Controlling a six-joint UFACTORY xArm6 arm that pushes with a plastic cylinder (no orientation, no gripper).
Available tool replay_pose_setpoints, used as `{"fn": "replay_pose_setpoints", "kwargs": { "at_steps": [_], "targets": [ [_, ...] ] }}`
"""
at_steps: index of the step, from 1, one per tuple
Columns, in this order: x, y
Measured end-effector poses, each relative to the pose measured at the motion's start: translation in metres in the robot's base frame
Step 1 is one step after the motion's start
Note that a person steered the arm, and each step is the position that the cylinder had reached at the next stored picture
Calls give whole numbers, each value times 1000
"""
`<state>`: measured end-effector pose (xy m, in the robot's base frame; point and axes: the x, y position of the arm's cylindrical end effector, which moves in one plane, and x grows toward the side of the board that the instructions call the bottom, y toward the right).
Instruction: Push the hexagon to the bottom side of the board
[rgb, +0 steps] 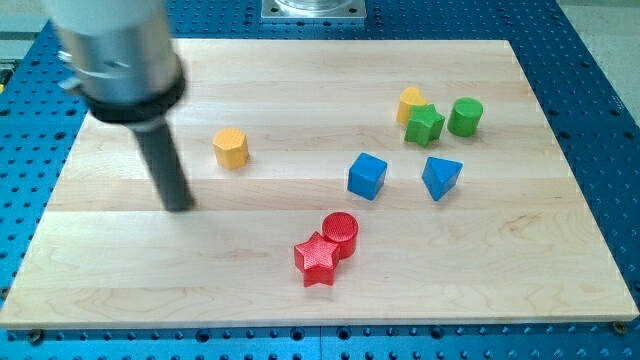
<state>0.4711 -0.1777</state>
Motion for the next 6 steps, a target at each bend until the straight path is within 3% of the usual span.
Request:
{"fn": "replay_pose_setpoints", "kwargs": {
  "at_steps": [1,2,3,4,5,6],
  "targets": [
    [-85,45],
    [-74,107],
    [-5,120],
    [-83,140],
    [-113,105],
    [-23,76]
  ]
}}
